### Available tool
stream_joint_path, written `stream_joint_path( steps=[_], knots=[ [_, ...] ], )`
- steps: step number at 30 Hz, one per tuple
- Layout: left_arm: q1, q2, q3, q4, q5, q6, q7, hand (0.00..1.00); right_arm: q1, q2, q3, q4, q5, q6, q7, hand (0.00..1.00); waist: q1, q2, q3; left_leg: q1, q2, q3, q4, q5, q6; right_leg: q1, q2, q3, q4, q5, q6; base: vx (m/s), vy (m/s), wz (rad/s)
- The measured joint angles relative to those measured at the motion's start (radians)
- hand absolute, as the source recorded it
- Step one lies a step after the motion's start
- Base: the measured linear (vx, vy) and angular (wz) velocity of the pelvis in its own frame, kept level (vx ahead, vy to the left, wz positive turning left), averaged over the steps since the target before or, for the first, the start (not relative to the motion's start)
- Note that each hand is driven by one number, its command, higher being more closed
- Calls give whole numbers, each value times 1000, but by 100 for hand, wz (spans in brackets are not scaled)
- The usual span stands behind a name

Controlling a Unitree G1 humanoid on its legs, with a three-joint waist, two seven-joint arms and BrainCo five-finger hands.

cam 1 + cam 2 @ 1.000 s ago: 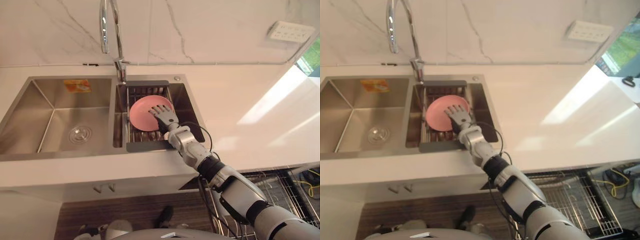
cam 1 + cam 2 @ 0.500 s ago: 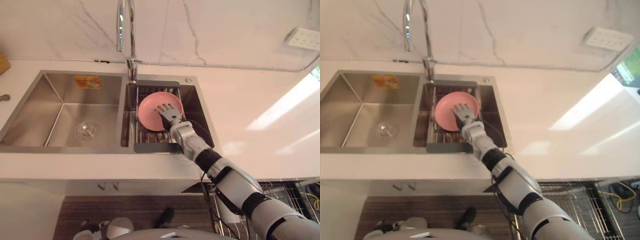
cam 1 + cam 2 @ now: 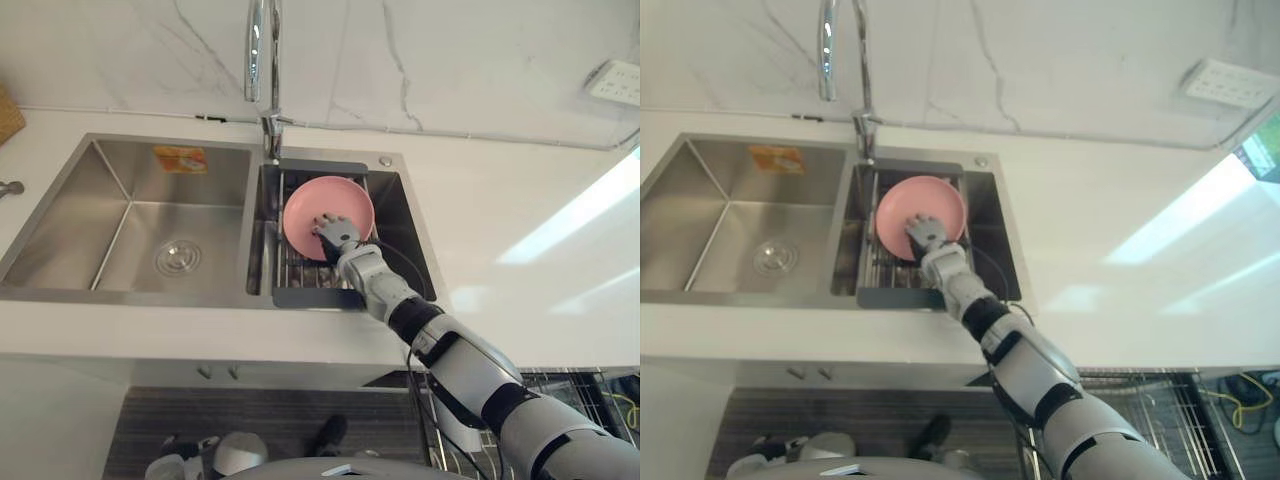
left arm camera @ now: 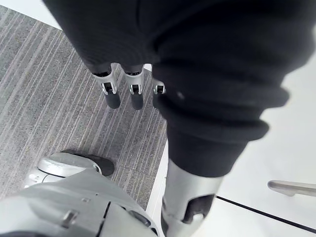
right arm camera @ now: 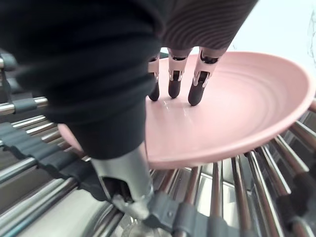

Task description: Walk over to the sink, pick up the cup, carry it to the dishwasher, place the cup inside the dishwasher, then close the dishwasher door

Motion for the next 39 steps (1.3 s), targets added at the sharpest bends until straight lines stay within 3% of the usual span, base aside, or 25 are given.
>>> stream_joint_path(
  steps=[8,14,22,30,31,33,34,35,36,37,39],
  knots=[
    [-2,4,2,0,-1,-2,3,0,47,-2,0,-89,37,37,-97,100,-17,1,1,0,0,35,-1,-6,-1,-17,4,30,0,1,0,10,14,-11],
    [-1,7,16,4,-32,-8,9,0,136,-27,-48,-327,168,48,-175,100,-63,12,7,12,0,76,5,-7,-3,-27,14,70,0,9,2,37,36,-21],
    [-11,10,13,13,-49,-13,31,0,263,-139,-119,-741,245,-30,-183,100,-135,16,-1,15,-16,98,9,4,-11,-49,7,129,0,35,2,3,31,-17],
    [14,13,-1,23,-64,2,53,0,368,-170,-140,-851,299,-101,-181,100,-167,16,-47,-1,-24,101,-3,12,4,-78,3,149,0,31,4,-79,-44,-3],
    [19,14,-4,23,-70,5,54,0,375,-173,-140,-859,301,-104,-175,100,-170,13,-50,-5,-24,107,-4,10,6,-84,4,151,0,25,-3,-122,-98,-11],
    [27,13,-19,23,-75,7,55,0,392,-182,-141,-891,316,-108,-174,100,-171,15,-51,-6,-16,125,-15,13,12,-86,13,149,1,-13,23,-55,-91,-13],
    [49,-2,-29,22,-78,10,57,0,429,-188,-140,-924,322,-115,-171,100,-172,63,-77,-12,30,132,-53,28,25,-101,34,133,69,-51,-3,18,-53,-8],
    [56,-5,-32,22,-78,9,59,0,435,-188,-139,-932,325,-120,-171,100,-181,56,-86,-7,34,128,-65,36,19,-107,19,136,127,-62,-18,108,-4,3],
    [65,4,-38,23,-79,10,64,0,442,-181,-138,-942,329,-126,-170,100,-194,41,-95,-3,19,122,-71,41,10,-75,-13,153,128,-90,28,102,-11,-2],
    [66,3,-39,32,-79,13,68,0,443,-184,-138,-946,336,-128,-167,0,-184,25,-109,-3,28,124,-68,46,1,-56,5,153,77,-66,25,124,-81,-4],
    [72,4,-44,47,-80,15,72,0,441,-191,-141,-959,350,-131,-147,0,-182,19,-119,-3,34,125,-68,58,-17,-32,28,151,1,-21,12,63,-124,-11]
  ],
)
